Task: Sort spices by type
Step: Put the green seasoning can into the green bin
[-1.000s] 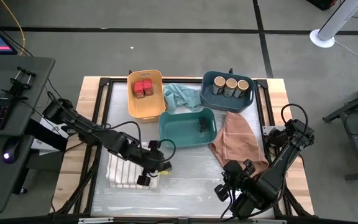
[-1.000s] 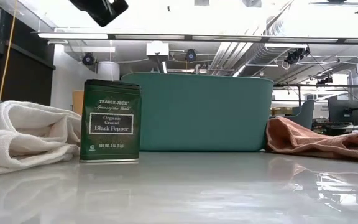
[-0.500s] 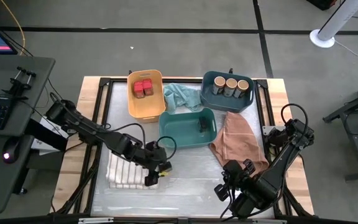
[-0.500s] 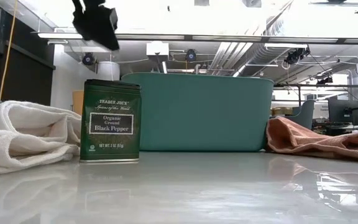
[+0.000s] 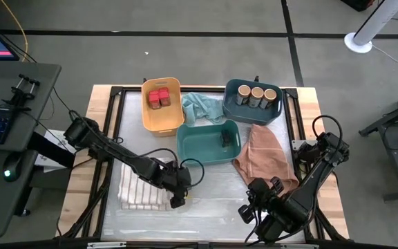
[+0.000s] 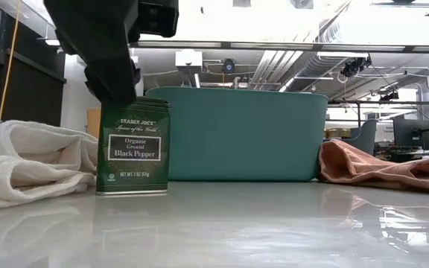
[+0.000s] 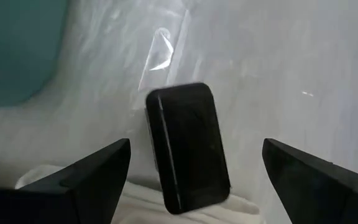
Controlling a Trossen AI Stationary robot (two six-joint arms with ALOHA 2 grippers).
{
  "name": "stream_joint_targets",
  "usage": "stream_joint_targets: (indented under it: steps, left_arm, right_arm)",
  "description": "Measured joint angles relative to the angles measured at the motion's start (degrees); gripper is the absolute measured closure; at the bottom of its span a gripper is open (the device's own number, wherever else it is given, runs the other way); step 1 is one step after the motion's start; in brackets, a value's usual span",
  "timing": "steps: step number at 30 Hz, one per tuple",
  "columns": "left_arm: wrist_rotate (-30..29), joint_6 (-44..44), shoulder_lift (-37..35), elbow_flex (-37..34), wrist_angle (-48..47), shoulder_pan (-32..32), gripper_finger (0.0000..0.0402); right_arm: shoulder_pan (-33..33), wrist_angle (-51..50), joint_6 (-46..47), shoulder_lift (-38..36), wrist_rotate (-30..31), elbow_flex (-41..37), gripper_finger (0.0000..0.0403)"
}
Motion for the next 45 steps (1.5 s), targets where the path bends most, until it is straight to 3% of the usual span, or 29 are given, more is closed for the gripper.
stream_joint_targets:
  steps: [7,10,13,18,19,25,30,34,38,45]
  left_arm:
    - [-3.12,3.75,0.1,0.0,-0.07,0.22,0.0052]
    - [-3.65,5.98,0.13,0.0,-0.09,0.28,0.0078]
    - [-3.87,6.08,0.57,0.0,-0.11,0.28,0.0138]
    - [-3.05,5.65,1.77,0.0,0.24,0.22,0.0303]
    - [-2.32,5.67,1.68,0.12,0.44,0.23,0.0313]
    - [-2.56,13.35,-2.78,5.47,0.48,1.34,0.0306]
    - [-9.73,27.62,-4.73,14.24,-1.27,3.66,0.0306]
    - [-13.06,32.45,-4.35,20.24,-3.95,8.74,0.0306]
    - [-13.03,26.19,-3.57,21.18,-7.03,15.42,0.0306]
    - [-13.2,6.08,-3.81,18.44,-16.84,24.42,0.0288]
  right_arm:
    - [0.0,0.04,0.15,0.0,0.0,0.0,0.0402]
    - [0.0,0.04,0.15,0.0,0.0,0.0,0.0402]
    - [0.0,0.04,0.15,0.0,0.0,0.0,0.0402]
    - [0.0,0.07,0.27,0.0,0.02,0.0,0.0402]
    - [0.0,0.07,0.39,0.0,0.02,0.0,0.0402]
    - [-0.19,0.09,0.47,0.0,0.02,0.0,0.0402]
    - [-1.3,0.4,0.61,0.0,0.04,0.0,0.0402]
    - [-2.94,1.77,0.59,0.0,0.07,0.0,0.0402]
    - [-4.88,3.55,0.5,0.0,0.07,0.0,0.0402]
    - [-7.43,5.63,0.09,0.0,0.65,0.0,0.0402]
